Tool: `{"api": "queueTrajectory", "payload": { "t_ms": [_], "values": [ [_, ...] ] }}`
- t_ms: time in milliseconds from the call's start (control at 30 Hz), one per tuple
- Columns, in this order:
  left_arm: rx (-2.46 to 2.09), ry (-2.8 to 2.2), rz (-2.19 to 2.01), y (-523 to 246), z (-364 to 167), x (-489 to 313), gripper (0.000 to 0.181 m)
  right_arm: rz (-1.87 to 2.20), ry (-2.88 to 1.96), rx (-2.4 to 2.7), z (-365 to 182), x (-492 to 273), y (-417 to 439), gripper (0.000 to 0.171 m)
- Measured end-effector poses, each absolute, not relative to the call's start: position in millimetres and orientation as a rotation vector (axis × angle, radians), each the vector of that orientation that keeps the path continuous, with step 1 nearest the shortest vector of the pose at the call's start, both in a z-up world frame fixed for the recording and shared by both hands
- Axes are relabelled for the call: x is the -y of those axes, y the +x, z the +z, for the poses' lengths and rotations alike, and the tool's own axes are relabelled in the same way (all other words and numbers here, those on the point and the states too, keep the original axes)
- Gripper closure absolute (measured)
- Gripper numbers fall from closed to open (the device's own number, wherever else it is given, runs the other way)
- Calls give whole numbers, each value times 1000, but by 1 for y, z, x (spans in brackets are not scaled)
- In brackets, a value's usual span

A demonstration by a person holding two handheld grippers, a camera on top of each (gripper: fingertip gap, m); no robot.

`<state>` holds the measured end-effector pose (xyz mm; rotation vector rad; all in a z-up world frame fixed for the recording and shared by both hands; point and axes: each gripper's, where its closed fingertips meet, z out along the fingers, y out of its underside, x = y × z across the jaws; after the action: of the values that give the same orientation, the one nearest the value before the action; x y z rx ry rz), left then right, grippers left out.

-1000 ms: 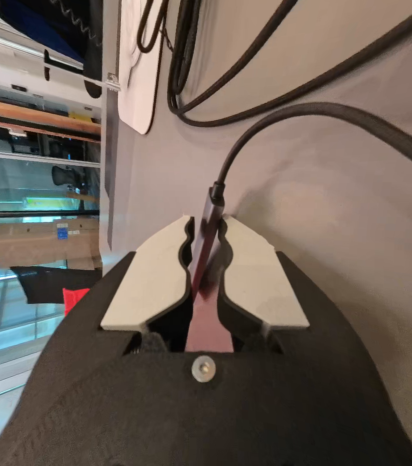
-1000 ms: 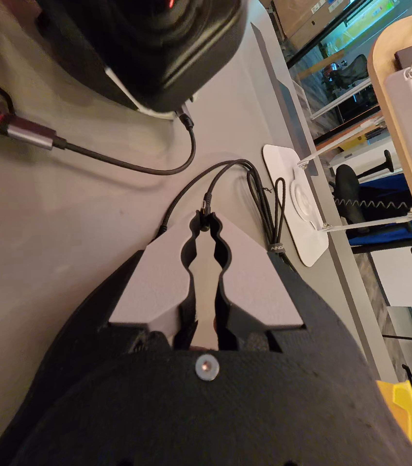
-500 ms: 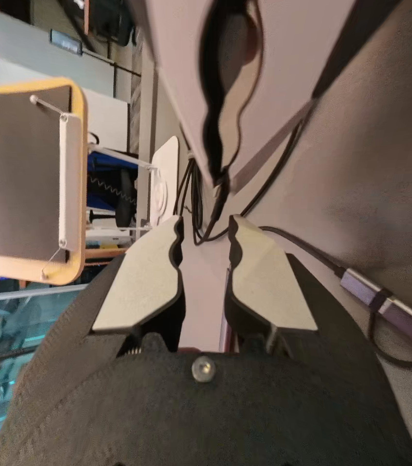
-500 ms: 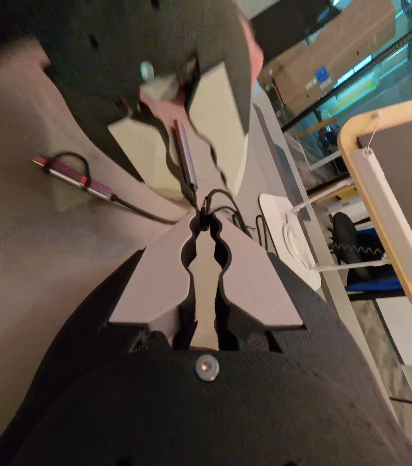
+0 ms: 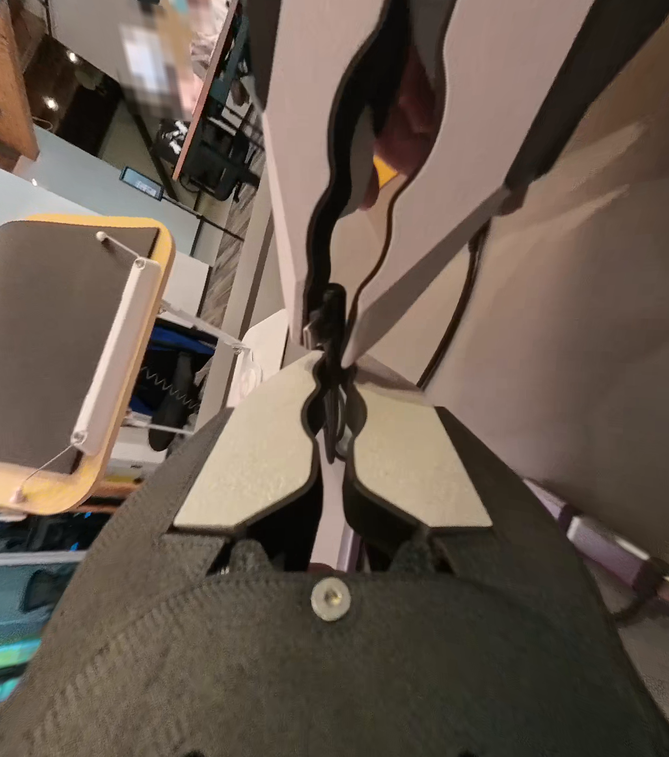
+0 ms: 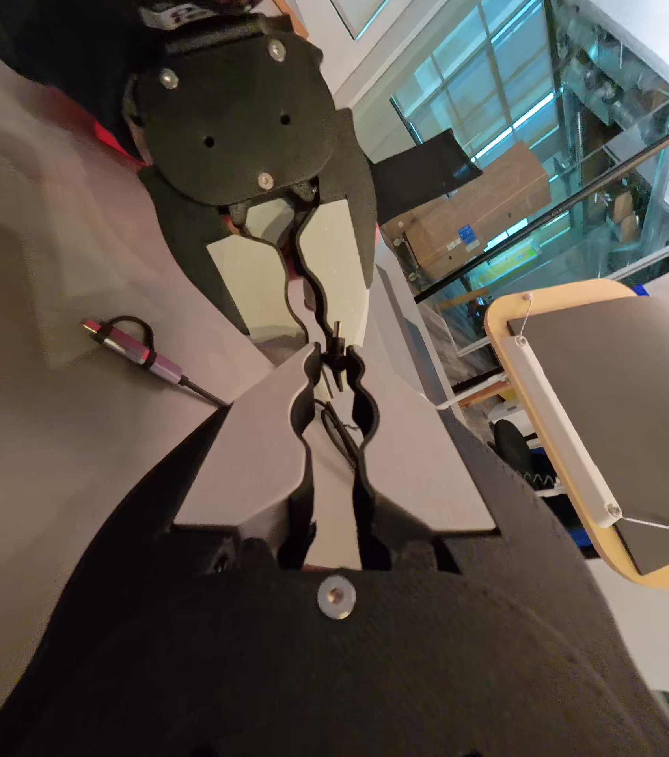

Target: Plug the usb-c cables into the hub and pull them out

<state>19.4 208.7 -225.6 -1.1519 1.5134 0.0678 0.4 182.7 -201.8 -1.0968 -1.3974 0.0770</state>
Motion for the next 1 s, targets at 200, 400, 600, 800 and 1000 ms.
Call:
{"api": "queueTrajectory", "payload": {
  "t_ms": [200,400,600,800,1000],
  "values": [
    [-1479,-1147,-70,22,-218,-201,176,210,-1079,1385,-195,-175,-3,166],
    [-1476,-1284,-23,11,-225,-213,160,161,-1138,1351,-195,-186,4,166],
    [-1516,-1522,334,-49,-249,-242,151,87,-1234,1321,-214,-207,17,167],
    [-1662,-1672,538,-73,-292,-261,141,90,-1280,1299,-230,-217,15,167],
    [-1808,-1720,638,-78,-312,-282,155,104,-1290,1295,-238,-218,16,167]
  ]
}}
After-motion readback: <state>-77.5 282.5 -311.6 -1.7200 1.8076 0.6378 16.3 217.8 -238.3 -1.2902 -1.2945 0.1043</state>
